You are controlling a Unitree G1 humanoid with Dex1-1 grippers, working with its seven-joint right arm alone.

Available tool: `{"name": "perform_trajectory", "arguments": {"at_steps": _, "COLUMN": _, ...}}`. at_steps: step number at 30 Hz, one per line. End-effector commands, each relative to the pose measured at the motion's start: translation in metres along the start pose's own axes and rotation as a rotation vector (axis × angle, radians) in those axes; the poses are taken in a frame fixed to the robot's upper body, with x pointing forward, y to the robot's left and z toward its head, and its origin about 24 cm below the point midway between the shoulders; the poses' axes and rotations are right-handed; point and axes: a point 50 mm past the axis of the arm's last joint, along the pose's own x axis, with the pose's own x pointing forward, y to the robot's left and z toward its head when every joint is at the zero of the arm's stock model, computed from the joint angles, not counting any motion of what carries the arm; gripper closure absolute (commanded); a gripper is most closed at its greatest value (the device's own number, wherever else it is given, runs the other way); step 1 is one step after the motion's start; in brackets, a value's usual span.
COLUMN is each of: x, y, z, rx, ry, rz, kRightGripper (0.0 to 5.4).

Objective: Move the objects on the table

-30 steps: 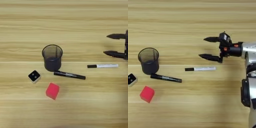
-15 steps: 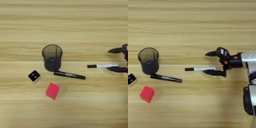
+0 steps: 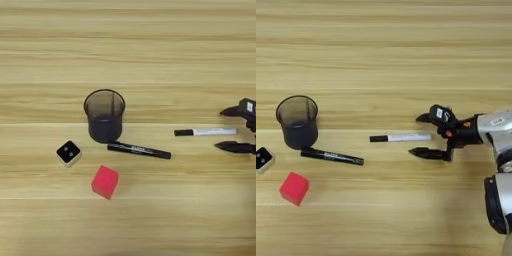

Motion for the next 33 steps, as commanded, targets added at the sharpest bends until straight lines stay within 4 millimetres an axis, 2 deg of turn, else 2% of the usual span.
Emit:
{"name": "perform_trajectory", "arguments": {"at_steps": 1, "x": -0.022, "y": -0.023, "z": 0.018, "rx": -0.065, "ry": 0.009, "rz": -0.125, "kRightGripper": 0.26}}
{"name": "perform_trajectory", "arguments": {"at_steps": 33, "x": -0.017, "y": -0.013, "z": 0.004, "rx": 0.004, "ry": 0.039, "rz": -0.071, "kRightGripper": 3.45}}
